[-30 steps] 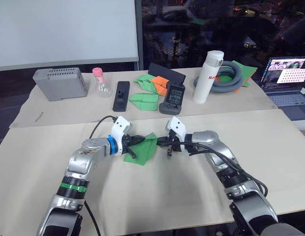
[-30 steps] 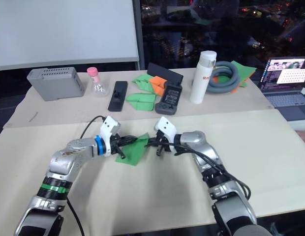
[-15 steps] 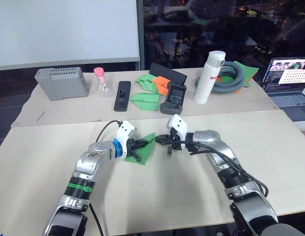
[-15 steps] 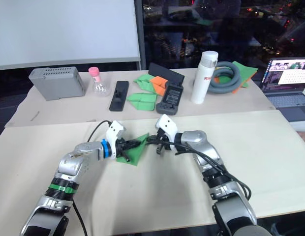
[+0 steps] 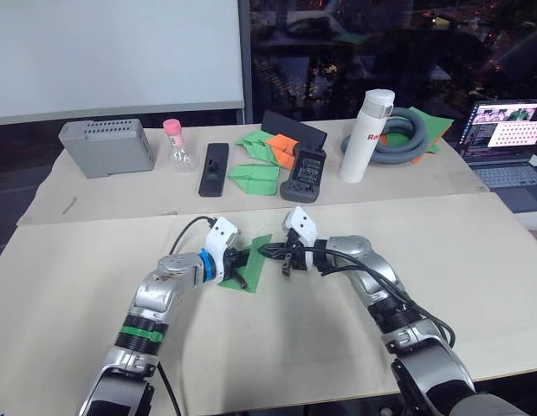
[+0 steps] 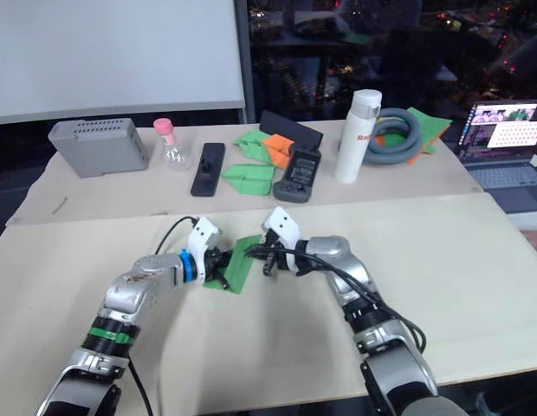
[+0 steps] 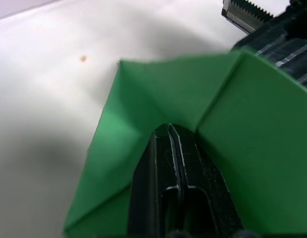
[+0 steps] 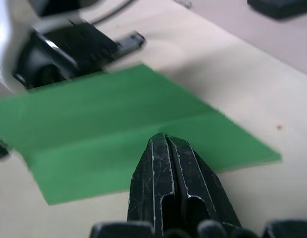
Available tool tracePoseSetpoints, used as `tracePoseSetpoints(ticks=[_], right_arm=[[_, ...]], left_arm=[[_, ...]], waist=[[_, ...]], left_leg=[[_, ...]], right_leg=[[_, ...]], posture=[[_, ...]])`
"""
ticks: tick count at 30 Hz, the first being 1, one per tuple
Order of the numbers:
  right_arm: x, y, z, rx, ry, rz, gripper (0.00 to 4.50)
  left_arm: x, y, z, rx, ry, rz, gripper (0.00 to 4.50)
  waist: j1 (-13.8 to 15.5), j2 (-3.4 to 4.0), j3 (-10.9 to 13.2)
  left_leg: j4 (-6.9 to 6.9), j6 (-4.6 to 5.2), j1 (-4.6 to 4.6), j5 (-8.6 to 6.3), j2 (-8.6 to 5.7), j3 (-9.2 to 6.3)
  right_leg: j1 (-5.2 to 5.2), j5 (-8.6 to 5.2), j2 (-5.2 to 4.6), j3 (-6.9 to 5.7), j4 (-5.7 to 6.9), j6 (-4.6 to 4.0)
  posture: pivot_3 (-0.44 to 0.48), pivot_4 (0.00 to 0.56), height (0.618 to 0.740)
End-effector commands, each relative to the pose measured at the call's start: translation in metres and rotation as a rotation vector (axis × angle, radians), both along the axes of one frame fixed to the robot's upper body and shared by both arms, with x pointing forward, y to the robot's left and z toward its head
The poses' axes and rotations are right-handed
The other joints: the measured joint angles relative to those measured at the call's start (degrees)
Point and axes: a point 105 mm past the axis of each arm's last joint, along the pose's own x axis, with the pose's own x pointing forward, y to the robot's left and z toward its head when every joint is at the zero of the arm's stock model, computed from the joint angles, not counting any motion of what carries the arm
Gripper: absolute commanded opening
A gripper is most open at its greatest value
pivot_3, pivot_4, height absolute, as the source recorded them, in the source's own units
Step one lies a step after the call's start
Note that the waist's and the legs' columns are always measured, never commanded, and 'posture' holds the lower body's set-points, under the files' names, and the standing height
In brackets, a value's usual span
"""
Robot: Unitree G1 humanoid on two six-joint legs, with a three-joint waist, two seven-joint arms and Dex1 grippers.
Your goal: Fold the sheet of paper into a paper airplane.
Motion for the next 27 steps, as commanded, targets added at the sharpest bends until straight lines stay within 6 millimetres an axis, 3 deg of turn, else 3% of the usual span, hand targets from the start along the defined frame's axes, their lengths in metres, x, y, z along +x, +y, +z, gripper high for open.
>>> tracePoseSetpoints(ticks=[1, 10, 22, 27], right_arm=[[0.004, 0.006, 0.011, 0.010, -0.057, 0.017, 0.04], [0.008, 0.011, 0.001, -0.017, -0.058, 0.027, 0.04], [0.006, 0.014, -0.006, -0.036, -0.056, 0.043, 0.04], [0.006, 0.011, -0.007, -0.051, -0.068, 0.043, 0.04]], left_arm=[[-0.002, 0.015, 0.011, 0.001, -0.034, 0.031, 0.00], [-0.011, 0.039, 0.008, 0.023, -0.021, 0.097, 0.00], [-0.007, 0.042, 0.021, 0.008, -0.060, 0.122, 0.00], [-0.003, 0.034, 0.028, -0.021, -0.083, 0.107, 0.00]], waist=[[0.0, 0.00, 0.0], [0.0, 0.00, 0.0], [-0.1, 0.00, 0.0], [0.1, 0.00, 0.0]], left_leg=[[0.00, 0.00, 0.00, 0.00, 0.00, 0.00], [0.00, 0.00, 0.03, 0.00, 0.00, 0.00], [0.00, 0.00, 0.03, 0.00, 0.00, 0.00], [0.00, 0.00, 0.02, 0.00, 0.00, 0.00]], right_leg=[[0.00, 0.00, 0.00, 0.00, 0.00, 0.00], [0.00, 0.00, -0.01, -0.01, -0.01, 0.00], [0.01, 0.00, 0.00, -0.01, 0.00, 0.00], [0.01, 0.00, -0.01, 0.00, 0.00, 0.00]], posture=[[0.000, 0.150, 0.740], [0.000, 0.150, 0.740], [0.000, 0.150, 0.740], [0.000, 0.150, 0.740]])
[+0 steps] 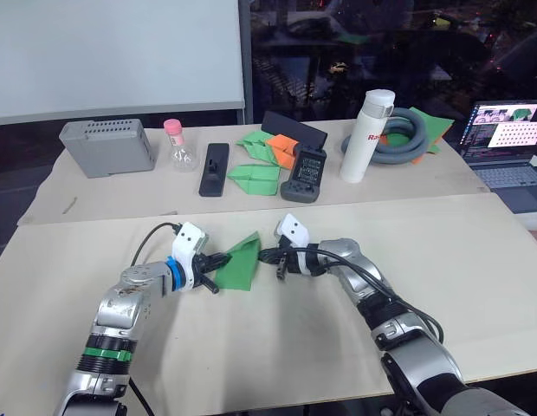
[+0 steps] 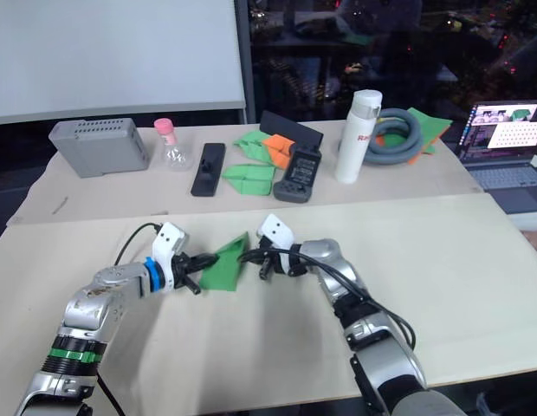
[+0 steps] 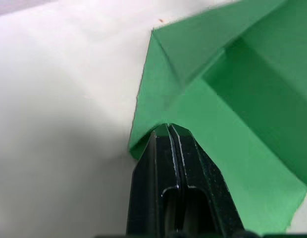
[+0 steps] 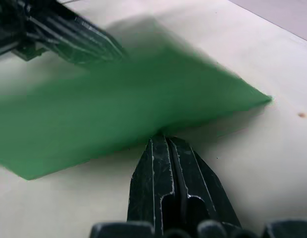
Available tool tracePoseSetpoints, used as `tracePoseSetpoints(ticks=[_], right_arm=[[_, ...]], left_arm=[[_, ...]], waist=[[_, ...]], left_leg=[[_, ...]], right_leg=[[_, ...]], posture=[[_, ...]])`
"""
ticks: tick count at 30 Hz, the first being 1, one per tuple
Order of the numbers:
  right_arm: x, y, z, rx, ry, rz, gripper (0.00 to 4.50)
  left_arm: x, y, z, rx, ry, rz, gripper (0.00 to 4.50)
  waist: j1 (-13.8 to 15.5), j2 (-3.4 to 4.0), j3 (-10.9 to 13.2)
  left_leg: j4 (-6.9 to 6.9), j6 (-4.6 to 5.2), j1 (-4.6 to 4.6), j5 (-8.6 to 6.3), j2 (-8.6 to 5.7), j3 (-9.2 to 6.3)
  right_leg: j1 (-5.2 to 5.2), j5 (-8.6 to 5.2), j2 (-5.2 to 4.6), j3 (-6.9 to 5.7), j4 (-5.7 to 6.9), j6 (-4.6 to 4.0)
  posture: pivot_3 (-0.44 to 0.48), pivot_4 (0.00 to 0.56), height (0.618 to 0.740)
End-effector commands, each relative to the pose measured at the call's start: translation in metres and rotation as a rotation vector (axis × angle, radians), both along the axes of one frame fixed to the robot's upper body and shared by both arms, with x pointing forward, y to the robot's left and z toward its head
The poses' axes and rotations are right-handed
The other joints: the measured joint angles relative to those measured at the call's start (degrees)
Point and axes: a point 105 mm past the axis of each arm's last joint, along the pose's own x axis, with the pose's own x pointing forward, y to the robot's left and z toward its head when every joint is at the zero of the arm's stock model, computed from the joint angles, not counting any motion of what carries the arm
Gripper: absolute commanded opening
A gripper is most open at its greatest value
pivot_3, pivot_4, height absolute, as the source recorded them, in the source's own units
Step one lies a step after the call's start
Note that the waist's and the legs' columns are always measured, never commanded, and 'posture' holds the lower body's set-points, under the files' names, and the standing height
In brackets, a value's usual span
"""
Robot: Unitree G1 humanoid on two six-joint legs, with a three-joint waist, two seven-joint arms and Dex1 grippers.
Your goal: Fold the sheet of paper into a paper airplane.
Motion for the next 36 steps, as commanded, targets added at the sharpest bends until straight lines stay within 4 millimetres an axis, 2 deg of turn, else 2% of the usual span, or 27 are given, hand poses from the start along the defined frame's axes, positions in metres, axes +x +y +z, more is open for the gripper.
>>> tracePoseSetpoints(ticks=[1, 5, 10, 17, 19, 26, 30, 36], right_arm=[[0.000, 0.000, 0.011, -0.003, -0.057, 0.024, 0.04], [0.000, -0.006, 0.017, -0.008, -0.078, 0.022, 0.04], [-0.001, -0.016, 0.023, -0.004, -0.091, 0.006, 0.04], [-0.002, -0.021, 0.023, -0.006, -0.086, -0.015, 0.04], [-0.002, -0.022, 0.024, -0.004, -0.086, -0.017, 0.04], [-0.007, -0.023, 0.029, 0.013, -0.086, -0.022, 0.04], [-0.008, -0.025, 0.043, 0.060, -0.094, -0.042, 0.04], [-0.009, -0.021, 0.057, 0.120, -0.096, -0.046, 0.04]], left_arm=[[0.005, -0.010, 0.020, -0.025, -0.073, -0.030, 0.00], [0.010, -0.014, 0.021, -0.026, -0.078, -0.036, 0.00], [0.013, -0.003, 0.028, 0.000, -0.086, -0.030, 0.00], [0.006, -0.005, 0.053, -0.079, -0.080, -0.127, 0.00], [0.016, -0.005, 0.060, -0.103, -0.105, -0.094, 0.00], [0.041, -0.024, 0.040, -0.056, -0.109, -0.083, 0.00], [0.042, -0.039, 0.021, -0.035, -0.075, -0.138, 0.00], [0.040, -0.050, 0.013, -0.067, -0.055, -0.166, 0.00]], waist=[[0.1, 0.00, 0.0], [0.0, 0.00, 0.0], [-0.1, 0.00, 0.0], [0.1, 0.00, 0.0], [0.1, 0.00, 0.0], [0.0, -0.01, 0.0], [0.0, -0.01, 0.0], [0.0, -0.01, 0.0]], left_leg=[[0.00, 0.00, 0.00, 0.00, 0.00, 0.00], [0.01, 0.00, -0.01, 0.00, -0.01, 0.00], [-0.01, 0.00, -0.01, 0.00, 0.01, 0.00], [-0.03, 0.00, -0.01, 0.00, 0.00, 0.00], [0.00, 0.00, -0.02, 0.00, -0.01, -0.01], [0.04, 0.00, -0.03, 0.00, -0.03, -0.02], [0.04, 0.00, -0.06, 0.00, -0.02, -0.01], [0.04, 0.00, -0.07, 0.00, -0.02, -0.02]], right_leg=[[0.01, 0.00, 0.00, 0.00, 0.00, 0.00], [0.01, 0.00, 0.00, 0.00, 0.00, 0.00], [0.00, 0.00, 0.01, 0.00, 0.00, 0.00], [-0.01, 0.00, 0.00, 0.00, 0.00, 0.00], [0.00, 0.00, 0.00, 0.00, -0.01, 0.00], [0.02, 0.00, -0.01, -0.04, 0.00, 0.01], [0.00, 0.00, 0.00, -0.04, 0.03, 0.01], [-0.01, 0.00, -0.01, -0.03, 0.04, 0.01]], posture=[[0.000, 0.150, 0.740], [0.000, 0.150, 0.740], [0.000, 0.150, 0.740], [0.000, 0.150, 0.740], [0.000, 0.150, 0.740], [0.000, 0.150, 0.740], [0.000, 0.150, 0.740], [0.000, 0.150, 0.740]])
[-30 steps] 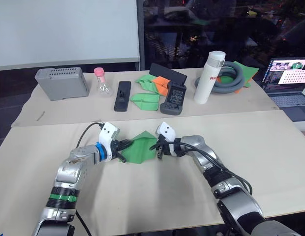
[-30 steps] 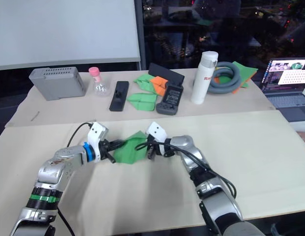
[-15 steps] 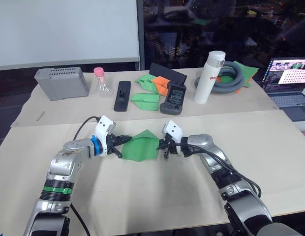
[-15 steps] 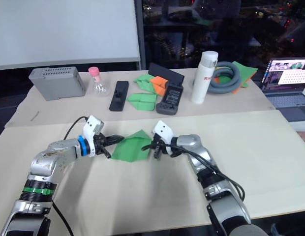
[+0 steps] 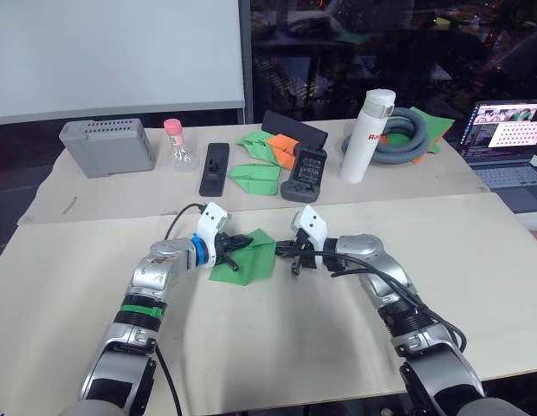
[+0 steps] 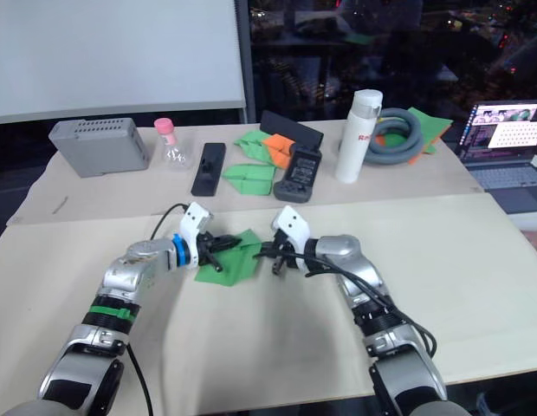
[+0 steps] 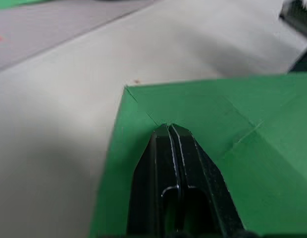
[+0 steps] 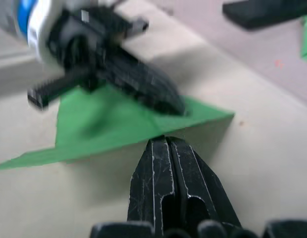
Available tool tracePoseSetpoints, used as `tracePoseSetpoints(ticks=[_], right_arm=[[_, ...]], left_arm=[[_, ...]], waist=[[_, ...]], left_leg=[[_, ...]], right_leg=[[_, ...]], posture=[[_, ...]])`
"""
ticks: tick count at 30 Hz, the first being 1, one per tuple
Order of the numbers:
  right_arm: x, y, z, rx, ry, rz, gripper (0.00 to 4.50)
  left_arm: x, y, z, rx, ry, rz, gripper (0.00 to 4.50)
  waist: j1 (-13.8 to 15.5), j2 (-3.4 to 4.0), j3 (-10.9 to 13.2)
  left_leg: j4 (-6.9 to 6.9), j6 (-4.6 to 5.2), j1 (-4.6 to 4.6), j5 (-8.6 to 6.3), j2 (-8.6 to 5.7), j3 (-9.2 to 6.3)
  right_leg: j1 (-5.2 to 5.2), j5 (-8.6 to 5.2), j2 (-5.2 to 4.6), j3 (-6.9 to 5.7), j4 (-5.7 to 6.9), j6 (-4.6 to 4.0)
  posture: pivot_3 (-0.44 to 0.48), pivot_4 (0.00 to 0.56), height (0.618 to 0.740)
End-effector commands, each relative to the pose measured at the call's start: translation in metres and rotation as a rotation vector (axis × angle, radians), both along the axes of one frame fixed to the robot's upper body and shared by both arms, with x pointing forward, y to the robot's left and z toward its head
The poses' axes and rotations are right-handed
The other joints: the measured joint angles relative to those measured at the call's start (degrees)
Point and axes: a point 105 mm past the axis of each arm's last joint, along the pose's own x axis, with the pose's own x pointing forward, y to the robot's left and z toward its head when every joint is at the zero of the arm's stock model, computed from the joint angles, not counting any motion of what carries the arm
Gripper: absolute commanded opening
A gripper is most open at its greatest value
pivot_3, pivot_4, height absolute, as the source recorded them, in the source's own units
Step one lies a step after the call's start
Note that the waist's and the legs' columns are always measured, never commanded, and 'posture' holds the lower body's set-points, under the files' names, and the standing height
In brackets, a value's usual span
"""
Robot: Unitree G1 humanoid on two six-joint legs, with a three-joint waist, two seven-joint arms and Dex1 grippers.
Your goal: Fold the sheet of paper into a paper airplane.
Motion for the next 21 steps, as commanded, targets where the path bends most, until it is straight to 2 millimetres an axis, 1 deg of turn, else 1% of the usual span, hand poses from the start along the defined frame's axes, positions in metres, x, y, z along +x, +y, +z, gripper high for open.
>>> tracePoseSetpoints(ticks=[1, 9, 15, 21], right_arm=[[0.000, 0.007, 0.023, 0.069, -0.042, 0.011, 0.04], [0.003, 0.026, 0.019, 0.071, -0.037, 0.034, 0.04], [0.011, 0.031, 0.017, 0.082, -0.025, 0.024, 0.04], [0.013, 0.032, 0.007, 0.061, -0.010, 0.029, 0.04]], left_arm=[[0.001, -0.007, 0.010, -0.021, -0.044, -0.025, 0.00], [-0.004, -0.008, 0.002, -0.013, -0.026, -0.026, 0.00], [-0.012, -0.001, -0.001, -0.021, -0.010, -0.012, 0.00], [-0.022, -0.010, -0.006, -0.047, 0.009, -0.014, 0.00]], waist=[[0.0, 0.00, 0.0], [-0.1, 0.00, 0.0], [0.0, 0.00, 0.0], [0.0, 0.00, 0.0]], left_leg=[[0.00, 0.00, 0.00, 0.00, 0.00, 0.00], [0.00, 0.00, 0.00, 0.00, 0.00, 0.00], [0.03, 0.00, 0.00, 0.00, -0.01, 0.00], [0.02, 0.00, 0.02, 0.00, 0.00, -0.01]], right_leg=[[0.00, 0.00, 0.00, 0.00, 0.00, 0.00], [-0.01, 0.00, 0.00, 0.01, 0.02, 0.00], [-0.02, 0.00, -0.01, 0.02, 0.03, 0.00], [-0.01, 0.00, -0.01, 0.02, 0.05, 0.00]], posture=[[0.000, 0.150, 0.740], [0.000, 0.150, 0.740], [0.000, 0.150, 0.740], [0.000, 0.150, 0.740]])
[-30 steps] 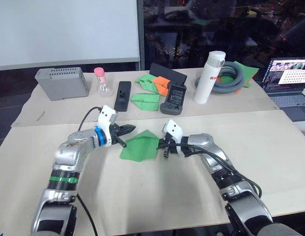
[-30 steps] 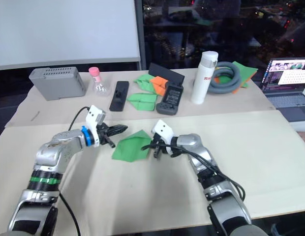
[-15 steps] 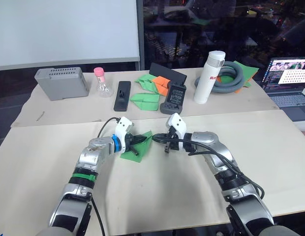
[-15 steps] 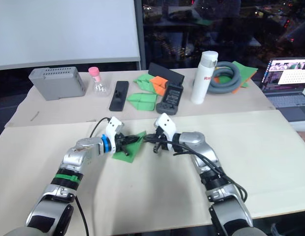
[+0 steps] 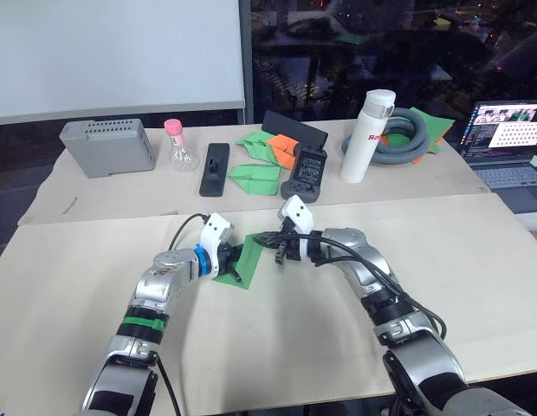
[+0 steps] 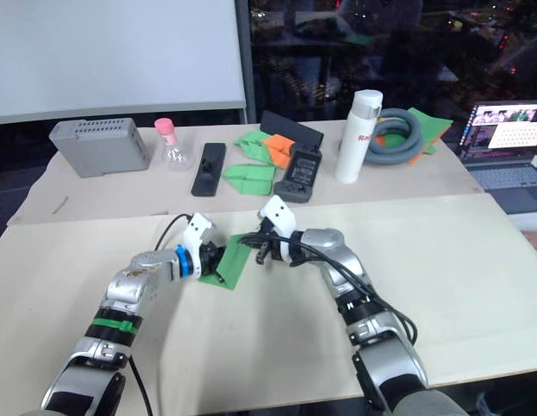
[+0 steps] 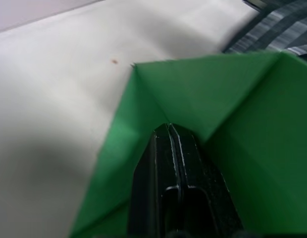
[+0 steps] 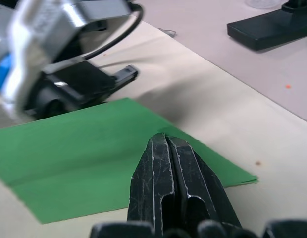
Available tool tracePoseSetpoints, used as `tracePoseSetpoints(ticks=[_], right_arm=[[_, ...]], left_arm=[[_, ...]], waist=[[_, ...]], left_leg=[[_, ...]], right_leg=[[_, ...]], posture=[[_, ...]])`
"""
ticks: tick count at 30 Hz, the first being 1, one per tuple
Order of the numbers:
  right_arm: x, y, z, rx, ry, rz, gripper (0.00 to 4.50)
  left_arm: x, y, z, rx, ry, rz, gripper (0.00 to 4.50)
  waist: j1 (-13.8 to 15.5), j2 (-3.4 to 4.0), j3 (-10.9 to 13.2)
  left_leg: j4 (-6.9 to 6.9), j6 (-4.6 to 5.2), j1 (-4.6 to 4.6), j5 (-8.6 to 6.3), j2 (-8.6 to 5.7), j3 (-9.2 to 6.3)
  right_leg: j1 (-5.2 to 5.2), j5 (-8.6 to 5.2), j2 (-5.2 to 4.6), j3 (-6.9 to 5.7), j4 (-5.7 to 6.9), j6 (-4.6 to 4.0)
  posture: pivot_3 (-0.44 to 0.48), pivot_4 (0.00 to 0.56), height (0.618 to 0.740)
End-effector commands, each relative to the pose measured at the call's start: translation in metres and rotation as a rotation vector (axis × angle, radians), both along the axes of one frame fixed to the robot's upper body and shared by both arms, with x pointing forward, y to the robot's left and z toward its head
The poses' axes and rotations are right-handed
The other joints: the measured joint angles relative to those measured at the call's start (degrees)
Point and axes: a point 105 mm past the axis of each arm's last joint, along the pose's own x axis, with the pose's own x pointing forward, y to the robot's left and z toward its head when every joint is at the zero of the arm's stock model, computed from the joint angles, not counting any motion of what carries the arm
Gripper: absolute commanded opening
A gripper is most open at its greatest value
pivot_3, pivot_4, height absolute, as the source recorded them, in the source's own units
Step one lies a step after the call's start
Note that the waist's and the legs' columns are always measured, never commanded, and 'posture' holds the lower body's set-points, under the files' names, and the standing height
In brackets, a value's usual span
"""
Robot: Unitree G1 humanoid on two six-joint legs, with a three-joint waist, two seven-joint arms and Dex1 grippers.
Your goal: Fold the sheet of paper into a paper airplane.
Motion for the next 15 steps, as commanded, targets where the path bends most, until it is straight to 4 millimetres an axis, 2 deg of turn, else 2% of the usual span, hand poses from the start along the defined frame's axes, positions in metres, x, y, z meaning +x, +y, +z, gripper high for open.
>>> tracePoseSetpoints(ticks=[1, 8, 15], right_arm=[[0.000, 0.006, 0.007, 0.006, -0.040, 0.026, 0.04], [0.001, 0.010, -0.012, -0.040, 0.001, 0.028, 0.04], [0.002, 0.020, -0.031, -0.082, 0.024, 0.046, 0.04]], left_arm=[[-0.004, -0.008, 0.004, -0.036, -0.009, -0.003, 0.00], [-0.004, -0.001, 0.001, -0.037, -0.009, 0.046, 0.00], [-0.019, 0.036, -0.003, 0.012, 0.014, 0.114, 0.00]], waist=[[0.1, 0.00, 0.0], [0.0, 0.00, 0.0], [-0.6, 0.01, 0.0]], left_leg=[[0.00, 0.00, 0.00, 0.00, 0.00, 0.00], [0.01, 0.00, 0.02, 0.00, 0.00, 0.00], [-0.07, -0.01, 0.11, 0.00, 0.07, 0.00]], right_leg=[[0.00, 0.00, 0.00, 0.00, 0.00, 0.00], [0.02, 0.00, 0.00, 0.00, 0.00, 0.00], [0.03, 0.00, 0.03, 0.00, 0.02, 0.00]], posture=[[0.000, 0.150, 0.740], [0.000, 0.150, 0.740], [0.000, 0.150, 0.740]])
